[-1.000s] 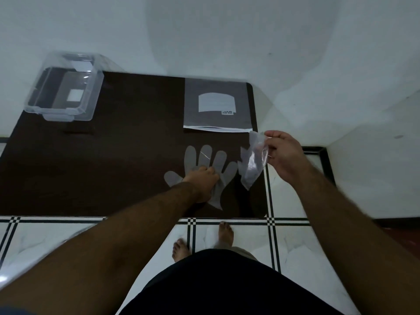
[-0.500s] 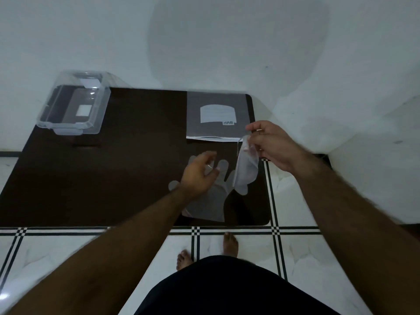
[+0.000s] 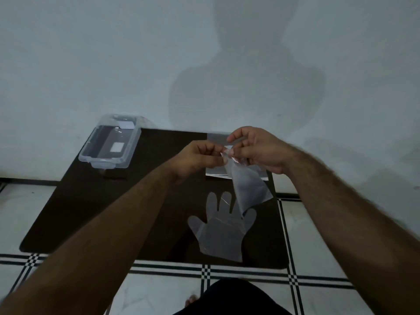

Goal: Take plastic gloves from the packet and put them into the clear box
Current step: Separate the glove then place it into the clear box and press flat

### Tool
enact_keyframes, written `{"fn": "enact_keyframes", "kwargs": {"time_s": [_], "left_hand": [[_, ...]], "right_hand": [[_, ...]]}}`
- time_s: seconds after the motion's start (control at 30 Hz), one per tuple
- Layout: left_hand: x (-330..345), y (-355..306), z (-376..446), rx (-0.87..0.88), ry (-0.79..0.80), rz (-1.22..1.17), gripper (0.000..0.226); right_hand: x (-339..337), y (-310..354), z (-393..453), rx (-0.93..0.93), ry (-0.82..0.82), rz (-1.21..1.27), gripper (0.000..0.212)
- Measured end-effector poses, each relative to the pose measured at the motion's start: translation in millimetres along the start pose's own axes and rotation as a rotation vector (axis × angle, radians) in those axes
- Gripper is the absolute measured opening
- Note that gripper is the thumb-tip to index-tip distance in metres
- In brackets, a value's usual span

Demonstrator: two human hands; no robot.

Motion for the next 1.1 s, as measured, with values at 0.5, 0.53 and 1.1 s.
{"fn": "enact_keyframes", "kwargs": {"time_s": [0.5, 0.53, 1.1], "left_hand": [[-98.8, -9.4, -19.6, -0.099, -0.530, -0.199, 0.021], [-106.0, -8.0, -19.9, -0.123, -0.568, -0.185, 0.027], [-314.0, -9.6, -40.8, -0.033, -0.411, 0.010, 0.028]], "right_hand": [[78.6, 43.9, 77.4, 0.010, 0.151, 0.011, 0.065], [82.9, 44.9, 87.8, -0.004, 0.126, -0.004, 0.058], [192.5, 168.0, 238.4, -0.143, 0.327, -0.332, 0.047]]}}
Point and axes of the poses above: each hand's wrist, its own z-axis towards the middle knuckle, its own x-axis out of the palm, y = z × x, the point moved 4 cm from there along z, towards the middle knuckle, and after that the axes turned 2 degrees about -y, right-handed, at the moved point
